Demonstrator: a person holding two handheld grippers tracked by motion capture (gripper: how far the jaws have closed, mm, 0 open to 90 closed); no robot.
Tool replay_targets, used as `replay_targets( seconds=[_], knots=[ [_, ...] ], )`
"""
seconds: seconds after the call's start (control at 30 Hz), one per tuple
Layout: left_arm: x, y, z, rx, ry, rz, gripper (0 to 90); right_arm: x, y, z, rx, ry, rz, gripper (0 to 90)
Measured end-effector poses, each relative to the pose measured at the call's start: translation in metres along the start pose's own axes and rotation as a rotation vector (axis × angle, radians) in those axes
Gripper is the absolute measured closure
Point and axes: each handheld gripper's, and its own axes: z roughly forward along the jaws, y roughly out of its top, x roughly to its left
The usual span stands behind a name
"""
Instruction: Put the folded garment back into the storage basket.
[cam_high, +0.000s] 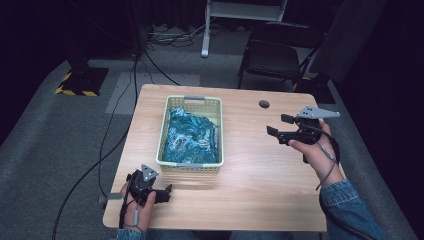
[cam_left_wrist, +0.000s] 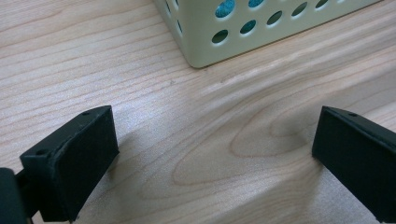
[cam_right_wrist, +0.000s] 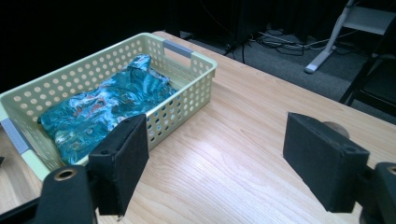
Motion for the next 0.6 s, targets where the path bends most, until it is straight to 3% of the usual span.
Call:
replay_targets(
  seconds=[0.6],
  knots=[
    [0.0,0.0,0.0,-0.001,-0.001,0.001,0.3,-0.017,-0.015,-0.016,0.029,-0.035,0.004,22.4]
  ],
)
